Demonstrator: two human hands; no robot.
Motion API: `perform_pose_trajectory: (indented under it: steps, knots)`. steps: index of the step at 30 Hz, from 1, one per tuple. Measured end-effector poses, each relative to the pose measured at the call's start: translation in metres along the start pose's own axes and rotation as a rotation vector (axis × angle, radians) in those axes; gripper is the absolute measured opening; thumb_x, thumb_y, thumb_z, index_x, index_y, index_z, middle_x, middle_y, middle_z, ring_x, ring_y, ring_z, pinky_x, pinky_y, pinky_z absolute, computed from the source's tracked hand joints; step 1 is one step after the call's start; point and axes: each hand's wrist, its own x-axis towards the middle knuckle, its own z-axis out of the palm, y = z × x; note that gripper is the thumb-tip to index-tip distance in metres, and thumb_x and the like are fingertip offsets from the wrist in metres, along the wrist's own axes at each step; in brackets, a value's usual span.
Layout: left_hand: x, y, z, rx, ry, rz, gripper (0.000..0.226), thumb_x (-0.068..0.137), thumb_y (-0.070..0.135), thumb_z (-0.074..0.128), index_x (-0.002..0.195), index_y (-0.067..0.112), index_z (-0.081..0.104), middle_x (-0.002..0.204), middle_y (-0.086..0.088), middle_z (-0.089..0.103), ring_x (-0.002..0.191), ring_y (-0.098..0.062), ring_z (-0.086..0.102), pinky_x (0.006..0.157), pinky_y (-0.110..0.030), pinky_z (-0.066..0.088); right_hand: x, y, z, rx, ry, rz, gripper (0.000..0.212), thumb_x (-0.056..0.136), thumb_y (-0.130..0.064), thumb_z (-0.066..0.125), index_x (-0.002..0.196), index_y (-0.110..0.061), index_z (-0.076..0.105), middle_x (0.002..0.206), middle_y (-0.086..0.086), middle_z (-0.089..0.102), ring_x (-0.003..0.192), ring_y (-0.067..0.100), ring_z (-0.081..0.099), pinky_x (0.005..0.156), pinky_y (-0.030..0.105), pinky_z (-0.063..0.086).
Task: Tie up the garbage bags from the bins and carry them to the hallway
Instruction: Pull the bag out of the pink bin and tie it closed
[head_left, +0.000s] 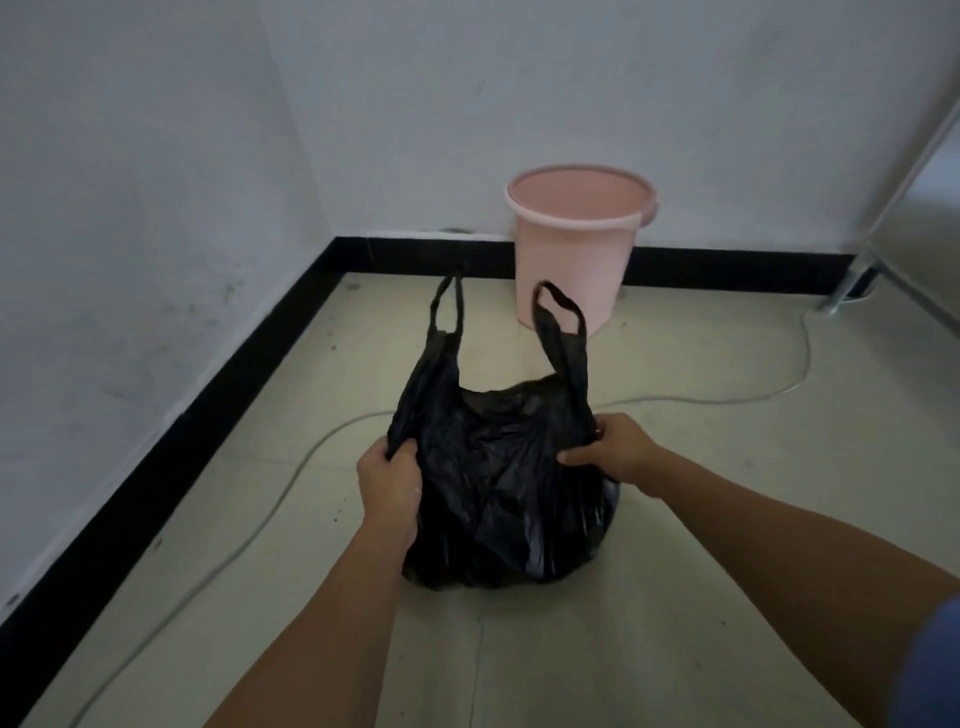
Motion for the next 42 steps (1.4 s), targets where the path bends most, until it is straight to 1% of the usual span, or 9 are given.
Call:
perform_pose_trajectory:
  steps: [2,7,10,13,18,28,32,38,42]
  knots:
    - [-0.002,0.003,-0.005,0.049,0.019,0.033,0.013,0.092,0.012,0.057,0.086,0.007,0.067,0.090,-0.017,0.069,0.095,-0.040,0.065,0.083,-0.039,0.053,-0.008,0.006,0.006,0.077,0.128,0.019,0.026,0.082,-0.014,0.077,0.103,0.001,0.072,0.101,0.014,0.072,0.082,0.025,0.068,0.080,0.035,0.057]
    - [0.001,0.004,-0.018,-0.174,0.043,-0.253,0.039,0.098,0.029,0.051,0.127,0.004,0.057,0.117,-0.015,0.063,0.103,-0.034,0.061,0.091,-0.040,0.049,-0.011,-0.009,-0.005,0.365,0.271,0.042,0.028,0.093,-0.019,0.062,0.114,-0.002,0.069,0.106,0.014,0.070,0.082,0.026,0.065,0.077,0.030,0.050]
    - [-0.006,0.007,-0.022,-0.287,-0.225,-0.397,0.058,0.085,0.055,0.061,0.123,0.012,0.062,0.121,-0.013,0.066,0.111,-0.032,0.062,0.100,-0.043,0.046,-0.012,-0.018,0.003,0.427,0.230,0.031,0.034,0.098,-0.024,0.056,0.122,-0.001,0.064,0.108,0.010,0.068,0.089,0.027,0.066,0.085,0.033,0.052]
    - [-0.010,0.002,-0.023,-0.094,-0.378,-0.260,0.070,0.062,0.042,0.087,0.119,0.008,0.066,0.111,-0.011,0.072,0.103,-0.030,0.069,0.099,-0.042,0.050,-0.014,-0.019,0.014,0.435,0.177,0.049,0.045,0.097,-0.034,0.057,0.130,-0.003,0.059,0.116,0.012,0.068,0.095,0.028,0.067,0.093,0.038,0.053]
    - [0.000,-0.011,-0.016,0.313,-0.128,0.043,0.028,0.082,0.029,0.075,0.092,0.003,0.074,0.088,-0.013,0.074,0.085,-0.029,0.071,0.085,-0.045,0.057,-0.013,-0.012,0.010,0.492,-0.075,0.132,0.081,0.061,-0.060,0.082,0.124,-0.010,0.066,0.112,0.007,0.073,0.100,0.028,0.071,0.099,0.042,0.051]
    - [-0.010,0.012,-0.006,-0.416,-0.206,-0.376,0.040,0.098,0.026,0.051,0.131,0.003,0.054,0.120,-0.014,0.063,0.100,-0.031,0.061,0.093,-0.044,0.047,-0.012,-0.016,0.020,0.266,-0.068,0.007,0.017,0.083,-0.013,0.072,0.097,-0.005,0.073,0.098,0.017,0.074,0.088,0.033,0.072,0.087,0.044,0.057]
    - [-0.011,0.012,-0.011,-0.400,-0.266,-0.412,0.032,0.098,0.012,0.047,0.126,-0.001,0.056,0.110,-0.017,0.066,0.098,-0.033,0.062,0.094,-0.047,0.047,-0.012,-0.023,0.028,0.314,-0.086,0.006,0.033,0.073,0.010,0.059,0.103,0.001,0.067,0.107,0.028,0.068,0.099,0.045,0.065,0.090,0.053,0.055]
    - [-0.009,0.011,-0.010,-0.496,-0.397,-0.408,0.039,0.087,0.032,0.066,0.116,0.006,0.065,0.119,-0.021,0.067,0.108,-0.035,0.064,0.096,-0.047,0.049,-0.011,-0.032,0.030,0.470,-0.276,0.081,0.049,0.074,-0.028,0.082,0.115,-0.004,0.067,0.108,0.015,0.073,0.100,0.032,0.071,0.095,0.046,0.053]
    - [0.000,0.003,-0.007,-0.372,-0.240,-0.312,0.034,0.077,0.026,0.079,0.102,0.005,0.070,0.102,-0.018,0.072,0.094,-0.034,0.070,0.081,-0.044,0.057,-0.005,-0.030,0.035,0.399,-0.134,0.082,0.064,0.071,-0.045,0.084,0.115,-0.003,0.066,0.105,0.012,0.074,0.093,0.031,0.072,0.093,0.044,0.055]
